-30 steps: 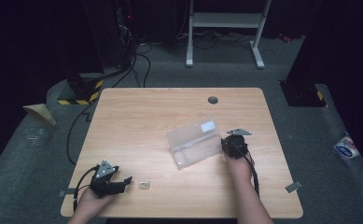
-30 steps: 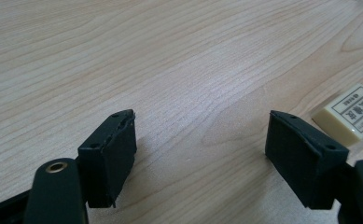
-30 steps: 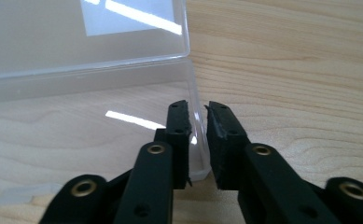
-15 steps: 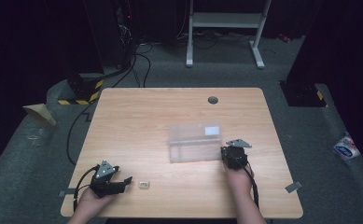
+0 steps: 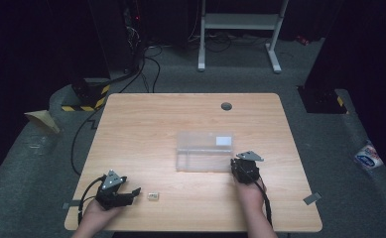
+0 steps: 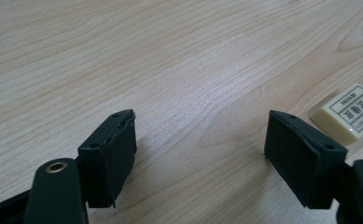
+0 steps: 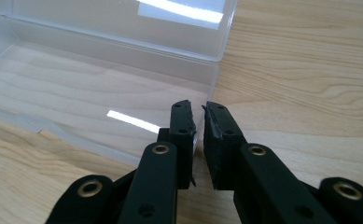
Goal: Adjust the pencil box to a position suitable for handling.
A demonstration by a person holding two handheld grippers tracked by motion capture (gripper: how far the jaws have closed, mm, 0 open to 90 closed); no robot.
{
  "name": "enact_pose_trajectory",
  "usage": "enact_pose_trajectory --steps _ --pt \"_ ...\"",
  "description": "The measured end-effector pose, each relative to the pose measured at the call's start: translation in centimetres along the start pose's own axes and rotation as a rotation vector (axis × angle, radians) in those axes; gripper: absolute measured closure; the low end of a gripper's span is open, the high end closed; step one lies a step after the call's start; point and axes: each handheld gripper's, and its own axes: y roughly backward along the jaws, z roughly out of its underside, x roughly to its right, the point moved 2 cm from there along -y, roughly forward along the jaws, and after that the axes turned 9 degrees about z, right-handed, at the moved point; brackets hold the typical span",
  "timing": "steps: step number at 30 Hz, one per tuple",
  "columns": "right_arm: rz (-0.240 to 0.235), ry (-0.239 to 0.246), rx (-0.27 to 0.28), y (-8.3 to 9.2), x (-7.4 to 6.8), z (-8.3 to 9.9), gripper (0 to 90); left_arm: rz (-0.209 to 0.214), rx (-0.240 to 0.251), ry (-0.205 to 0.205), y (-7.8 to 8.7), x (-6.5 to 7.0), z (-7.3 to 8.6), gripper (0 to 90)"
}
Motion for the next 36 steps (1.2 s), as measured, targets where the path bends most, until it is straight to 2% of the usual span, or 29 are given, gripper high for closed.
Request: enact_pose_trajectory --steps 6,12,17,29,33,34,36 --pt "-0.011 0.020 0.002 -0.1 -1.6 -0.2 80.4 0.001 0.001 0.002 0.0 0.0 0.0 25.4" --pt "-0.025 0.019 0.000 -0.2 -3.1 -0.4 79.6 0.002 0.001 0.002 0.0 0.0 0.0 25.3" --pt "-0.035 0.025 0.000 -0.2 -3.8 -0.5 78.9 0.001 0.001 -0.002 0.0 0.0 0.0 25.3" --pt "-0.046 0.021 0.010 -0.1 -3.6 -0.6 74.5 0.002 0.000 -0.002 0.0 0.0 0.0 25.3" --pt "-0.063 0.027 0.045 0.5 -3.2 -0.8 69.0 0.005 0.001 0.002 0.0 -0.1 0.0 25.6" --pt "-0.066 0.020 0.059 0.9 -2.8 -0.9 64.2 0.005 0.001 0.002 0.0 -0.1 0.0 25.6" --pt "-0.070 0.008 0.059 1.1 -2.4 -0.8 61.7 0.004 0.002 0.000 0.0 -0.1 0.0 25.6"
